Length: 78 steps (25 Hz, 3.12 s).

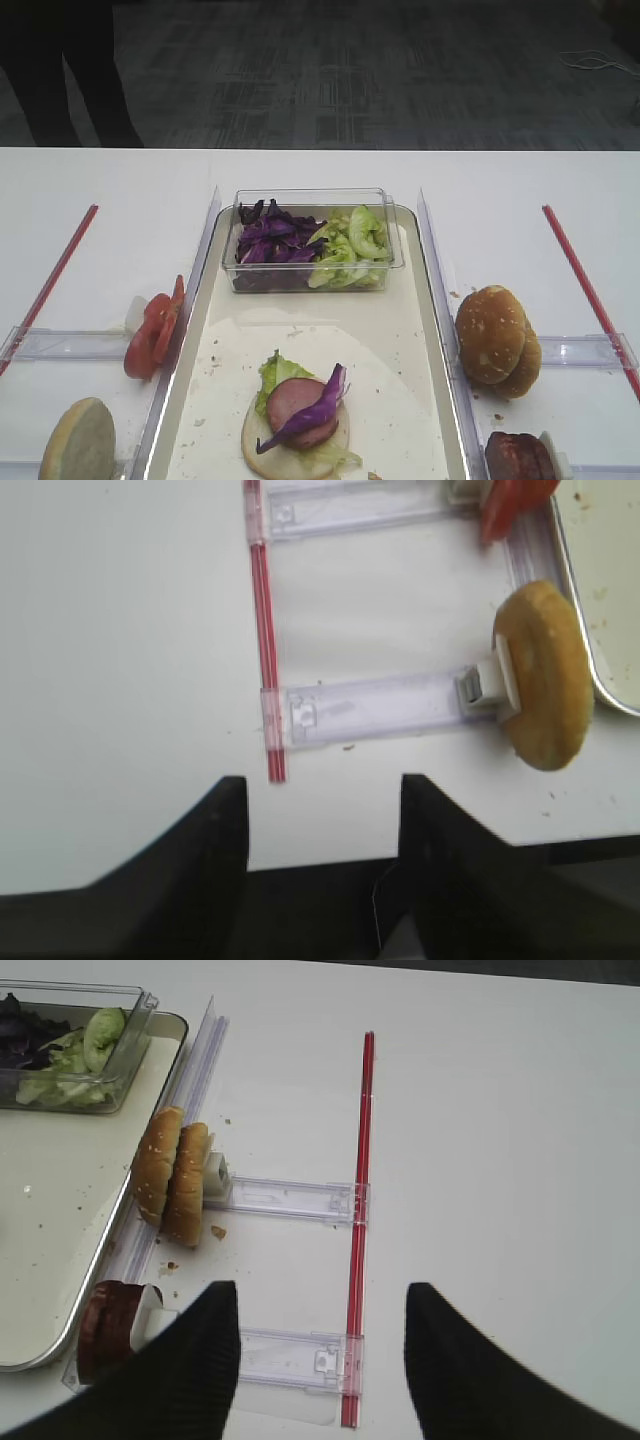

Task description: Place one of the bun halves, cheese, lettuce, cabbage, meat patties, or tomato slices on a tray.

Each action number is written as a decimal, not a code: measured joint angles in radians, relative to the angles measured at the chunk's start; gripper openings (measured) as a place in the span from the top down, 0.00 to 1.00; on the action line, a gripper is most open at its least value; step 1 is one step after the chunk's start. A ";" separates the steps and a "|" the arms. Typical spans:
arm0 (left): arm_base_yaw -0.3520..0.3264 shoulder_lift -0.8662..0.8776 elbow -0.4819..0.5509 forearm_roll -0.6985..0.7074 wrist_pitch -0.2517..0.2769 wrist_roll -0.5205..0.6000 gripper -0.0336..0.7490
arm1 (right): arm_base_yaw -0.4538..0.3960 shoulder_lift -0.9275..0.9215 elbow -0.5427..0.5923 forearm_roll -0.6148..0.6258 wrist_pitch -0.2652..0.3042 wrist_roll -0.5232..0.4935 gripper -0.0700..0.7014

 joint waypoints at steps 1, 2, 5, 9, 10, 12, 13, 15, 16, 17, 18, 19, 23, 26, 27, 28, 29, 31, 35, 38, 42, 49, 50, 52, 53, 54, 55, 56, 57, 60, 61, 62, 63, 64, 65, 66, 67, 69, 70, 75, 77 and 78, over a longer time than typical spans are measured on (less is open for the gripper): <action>0.000 -0.021 0.009 -0.002 -0.018 0.000 0.50 | 0.000 0.000 0.000 0.000 0.000 0.000 0.41; 0.000 -0.043 0.021 -0.006 -0.028 0.000 0.50 | 0.000 0.000 0.000 0.000 0.000 0.000 0.41; 0.000 -0.108 0.027 -0.017 -0.040 0.000 0.50 | 0.000 0.000 0.000 0.000 0.000 0.000 0.41; 0.000 -0.196 0.027 -0.018 -0.041 0.000 0.50 | 0.000 0.000 0.000 0.000 0.002 0.000 0.41; 0.000 -0.216 0.027 -0.018 -0.041 0.000 0.50 | 0.000 0.000 0.000 0.000 0.002 0.000 0.41; 0.000 -0.266 0.027 -0.019 -0.041 0.002 0.50 | 0.000 0.000 0.000 0.000 0.002 0.000 0.41; 0.000 -0.285 0.027 -0.019 -0.041 0.002 0.50 | 0.000 0.000 0.000 0.000 0.002 0.000 0.41; 0.000 -0.329 0.027 -0.019 -0.041 0.002 0.50 | 0.000 0.000 0.000 0.000 0.002 0.000 0.41; 0.000 -0.346 0.027 -0.019 -0.041 0.002 0.50 | 0.000 0.000 0.000 0.000 0.002 0.000 0.41; 0.000 -0.358 0.027 -0.019 -0.041 0.002 0.50 | 0.000 0.000 0.000 0.000 0.002 0.000 0.41; 0.000 -0.365 0.027 -0.019 -0.041 0.002 0.50 | 0.000 0.000 0.000 0.000 0.002 0.000 0.41; 0.000 -0.369 0.027 -0.019 -0.041 0.002 0.50 | 0.000 0.000 0.000 0.000 0.002 0.000 0.41; 0.000 -0.370 0.027 -0.020 -0.040 0.002 0.50 | 0.000 0.000 0.000 0.000 0.002 0.000 0.41; 0.000 -0.371 0.027 -0.020 -0.040 0.002 0.50 | 0.000 0.000 0.000 0.000 0.002 0.000 0.41; 0.000 -0.371 0.027 -0.020 -0.040 0.002 0.50 | 0.000 0.000 0.000 0.000 0.002 0.000 0.41; 0.000 -0.371 0.027 -0.020 -0.040 0.000 0.50 | 0.000 0.000 0.000 0.000 0.002 0.000 0.41; 0.000 -0.371 0.027 -0.020 -0.040 0.000 0.50 | 0.000 0.000 0.000 0.000 0.002 0.000 0.41; 0.000 -0.371 0.027 -0.020 -0.040 -0.001 0.50 | 0.000 0.000 0.000 0.000 0.002 0.000 0.41; 0.000 -0.371 0.027 -0.020 -0.040 -0.004 0.50 | 0.000 0.000 0.000 0.000 0.002 0.000 0.41; 0.000 -0.371 0.027 -0.020 -0.040 -0.007 0.50 | 0.000 0.000 0.000 0.000 0.002 0.000 0.41; 0.000 -0.371 0.027 -0.012 -0.040 -0.030 0.50 | 0.000 0.000 0.000 0.000 0.002 0.000 0.41; 0.000 -0.371 0.027 0.005 -0.040 -0.050 0.50 | 0.000 0.000 0.000 0.000 0.002 0.000 0.41; 0.000 -0.371 0.027 0.005 -0.040 -0.052 0.50 | 0.000 0.000 0.000 0.000 0.002 0.000 0.41; 0.000 -0.371 0.027 0.005 -0.040 -0.052 0.50 | 0.000 0.000 0.000 0.000 0.002 0.000 0.41; 0.000 -0.371 0.027 0.005 -0.040 -0.052 0.50 | 0.000 0.000 0.000 0.000 0.002 0.000 0.41; 0.000 -0.371 0.027 0.005 -0.040 -0.054 0.50 | 0.000 0.000 0.000 0.000 0.002 0.000 0.41; 0.000 -0.371 0.027 0.005 -0.040 -0.054 0.50 | 0.000 0.000 0.000 0.000 0.002 0.000 0.41; 0.000 -0.371 0.027 0.005 -0.040 -0.054 0.50 | 0.000 0.000 0.000 0.000 0.002 0.000 0.41; 0.000 -0.371 0.027 0.005 -0.040 -0.054 0.50 | 0.000 0.000 0.000 0.000 0.002 0.000 0.41; 0.000 -0.371 0.027 0.005 -0.040 -0.054 0.50 | 0.000 0.000 0.000 0.000 0.002 0.000 0.41; 0.000 -0.371 0.027 0.005 -0.040 -0.054 0.50 | 0.000 0.000 0.000 0.000 0.002 0.000 0.41; 0.000 -0.371 0.027 0.005 -0.040 -0.054 0.50 | 0.000 0.000 0.000 0.000 0.002 0.000 0.41; 0.000 -0.371 0.027 0.005 -0.040 -0.054 0.50 | 0.000 0.000 0.000 0.000 0.002 0.000 0.41; 0.000 -0.371 0.027 0.005 -0.040 -0.054 0.50 | 0.000 0.000 0.000 0.000 0.002 0.000 0.41; 0.000 -0.371 0.027 0.005 -0.040 -0.054 0.50 | 0.000 0.000 0.000 0.000 0.002 0.000 0.41; 0.000 -0.371 0.027 0.005 -0.040 -0.054 0.50 | 0.000 0.000 0.000 0.000 0.002 0.000 0.41; 0.000 -0.371 0.027 0.005 -0.040 -0.054 0.50 | 0.000 0.000 0.000 0.000 0.002 0.000 0.41; 0.000 -0.371 0.027 0.005 -0.040 -0.054 0.50 | 0.000 0.000 0.000 0.000 0.002 -0.002 0.41; 0.000 -0.371 0.027 0.005 -0.040 -0.054 0.50 | 0.000 0.000 0.000 0.000 0.002 -0.002 0.41; 0.000 -0.371 0.027 0.005 -0.040 -0.054 0.50 | 0.000 0.000 0.000 0.000 0.000 -0.002 0.41; 0.000 -0.371 0.027 0.005 -0.040 -0.054 0.50 | 0.000 0.000 0.000 0.000 0.000 -0.002 0.41; 0.000 -0.371 0.027 0.005 -0.040 -0.054 0.50 | 0.000 0.000 0.000 0.000 0.000 -0.002 0.41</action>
